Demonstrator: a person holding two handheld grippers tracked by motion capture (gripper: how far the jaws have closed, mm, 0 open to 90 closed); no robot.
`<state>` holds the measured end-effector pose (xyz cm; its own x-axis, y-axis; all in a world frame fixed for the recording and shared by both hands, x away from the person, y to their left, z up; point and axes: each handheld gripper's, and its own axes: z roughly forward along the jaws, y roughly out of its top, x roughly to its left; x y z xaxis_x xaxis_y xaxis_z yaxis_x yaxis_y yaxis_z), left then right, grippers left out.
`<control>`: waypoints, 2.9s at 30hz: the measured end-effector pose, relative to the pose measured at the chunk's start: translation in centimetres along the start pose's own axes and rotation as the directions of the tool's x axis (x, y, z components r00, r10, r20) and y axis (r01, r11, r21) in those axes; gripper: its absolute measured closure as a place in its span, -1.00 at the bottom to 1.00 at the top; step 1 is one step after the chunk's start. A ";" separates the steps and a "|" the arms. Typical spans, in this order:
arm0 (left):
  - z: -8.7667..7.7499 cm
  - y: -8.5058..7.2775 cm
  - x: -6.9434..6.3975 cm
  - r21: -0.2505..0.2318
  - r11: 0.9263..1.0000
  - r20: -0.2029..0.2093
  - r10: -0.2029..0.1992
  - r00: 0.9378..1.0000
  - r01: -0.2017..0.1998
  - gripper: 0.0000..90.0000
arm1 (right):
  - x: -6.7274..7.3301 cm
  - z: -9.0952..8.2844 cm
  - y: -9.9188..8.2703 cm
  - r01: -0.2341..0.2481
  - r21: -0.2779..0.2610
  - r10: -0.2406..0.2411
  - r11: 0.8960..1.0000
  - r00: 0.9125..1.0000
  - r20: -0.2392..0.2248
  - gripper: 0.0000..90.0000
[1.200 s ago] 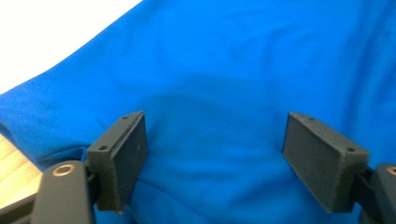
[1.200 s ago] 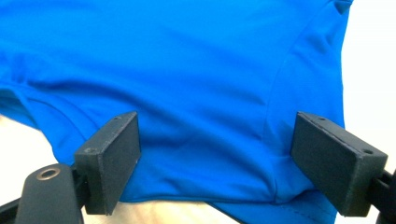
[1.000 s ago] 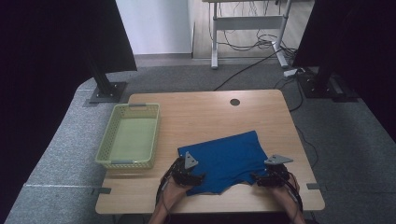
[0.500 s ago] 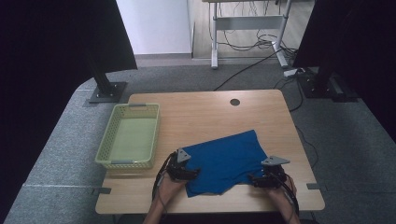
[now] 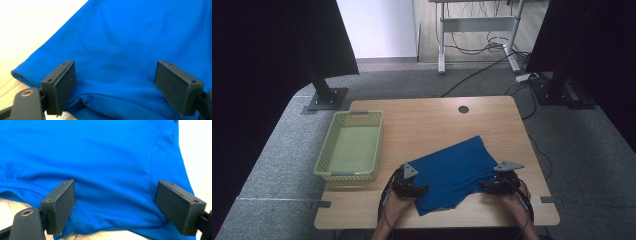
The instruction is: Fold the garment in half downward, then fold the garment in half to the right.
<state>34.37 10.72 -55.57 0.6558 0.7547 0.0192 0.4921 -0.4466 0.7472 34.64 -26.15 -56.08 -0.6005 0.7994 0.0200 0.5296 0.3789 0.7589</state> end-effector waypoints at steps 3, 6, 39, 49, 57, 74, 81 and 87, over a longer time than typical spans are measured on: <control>0.0 0.0 0.0 -0.001 1.000 0.001 0.003 1.000 -0.003 -0.62 | 0.0 -0.1 0.0 -0.007 -0.004 0.007 1.000 1.000 -0.001 -0.64; -0.2 0.0 0.0 -0.025 1.000 -0.019 0.014 1.000 -0.015 -0.60 | 0.2 -0.2 -0.1 -0.010 -0.011 0.010 1.000 1.000 -0.008 -0.67; -3.7 -3.4 4.4 0.009 0.996 -0.098 -0.082 0.992 0.083 -0.68 | -1.4 -3.5 -3.2 -0.038 0.024 0.037 0.999 0.998 0.049 -0.77; -3.6 -3.3 4.3 0.011 0.996 -0.106 -0.087 0.991 0.088 -0.71 | -1.3 -3.4 -3.2 -0.034 0.039 0.032 0.999 0.998 0.053 -0.91; -3.6 -3.3 4.4 0.010 0.996 -0.109 -0.090 0.990 0.092 -0.70 | -1.3 -3.3 -3.2 -0.024 0.052 0.022 0.998 0.999 0.044 -1.00; -4.0 -2.1 4.5 -0.011 0.997 -0.116 -0.078 0.990 0.077 -0.55 | -1.3 -3.3 -3.2 -0.026 0.052 0.024 0.998 0.999 0.044 -1.00; -3.6 -1.0 4.6 -0.021 0.997 -0.089 -0.082 0.993 0.080 -0.36 | -1.3 -3.3 -3.2 -0.026 0.051 0.024 0.998 0.999 0.043 -1.00; -3.2 0.1 4.9 -0.035 0.996 -0.092 -0.087 0.992 0.085 -0.22 | -1.3 -3.3 -3.2 -0.026 0.051 0.024 0.998 0.999 0.044 -1.00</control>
<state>35.77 15.93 -53.30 0.5545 0.8321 0.0151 0.5252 -0.3639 0.7692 31.77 -29.96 -56.38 -0.5607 0.8279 0.0099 0.5753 0.3810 0.7238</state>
